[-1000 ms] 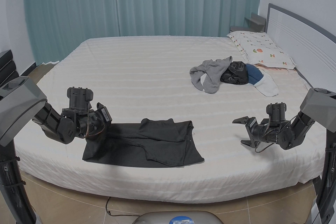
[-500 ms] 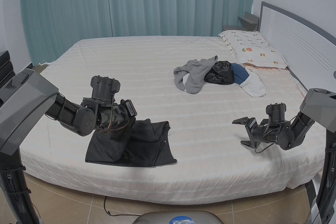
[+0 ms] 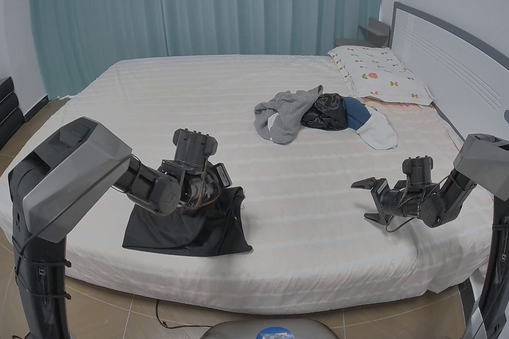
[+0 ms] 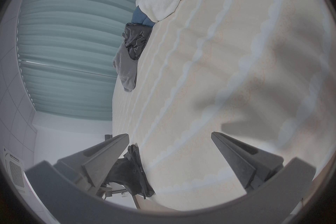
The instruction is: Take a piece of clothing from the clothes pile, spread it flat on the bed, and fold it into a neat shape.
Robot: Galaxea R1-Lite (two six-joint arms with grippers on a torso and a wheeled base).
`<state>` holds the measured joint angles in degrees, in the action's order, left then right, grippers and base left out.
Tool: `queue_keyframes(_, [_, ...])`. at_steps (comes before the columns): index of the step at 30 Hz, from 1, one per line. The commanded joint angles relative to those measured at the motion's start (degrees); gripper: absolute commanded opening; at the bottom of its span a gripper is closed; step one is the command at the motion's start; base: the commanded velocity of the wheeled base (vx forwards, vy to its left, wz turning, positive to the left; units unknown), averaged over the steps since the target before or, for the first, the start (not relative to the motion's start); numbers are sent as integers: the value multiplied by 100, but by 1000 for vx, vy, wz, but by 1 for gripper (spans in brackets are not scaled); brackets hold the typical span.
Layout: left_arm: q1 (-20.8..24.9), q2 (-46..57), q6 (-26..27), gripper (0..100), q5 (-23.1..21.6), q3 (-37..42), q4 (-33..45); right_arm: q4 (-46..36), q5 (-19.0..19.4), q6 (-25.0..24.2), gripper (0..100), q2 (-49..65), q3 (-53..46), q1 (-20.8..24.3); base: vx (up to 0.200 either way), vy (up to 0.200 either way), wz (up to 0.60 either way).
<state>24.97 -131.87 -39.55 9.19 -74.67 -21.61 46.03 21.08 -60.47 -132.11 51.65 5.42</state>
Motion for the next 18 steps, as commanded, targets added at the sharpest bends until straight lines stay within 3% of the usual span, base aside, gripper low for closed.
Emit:
queue_keyframes(1, [87, -85, -97, 100, 4, -74, -10, 2, 2, 26, 100, -8, -6, 2, 0, 0, 0])
queue_keyframes(10, [210, 223, -607, 100, 4, -74, -27, 2, 2, 35, 100, -34, -6, 2, 0, 0, 0])
queue_keyframes(18, [-159, 513, -967, 100, -14, 435, -53, 2, 2, 158, 100, -52, -32, 29, 0, 0, 0])
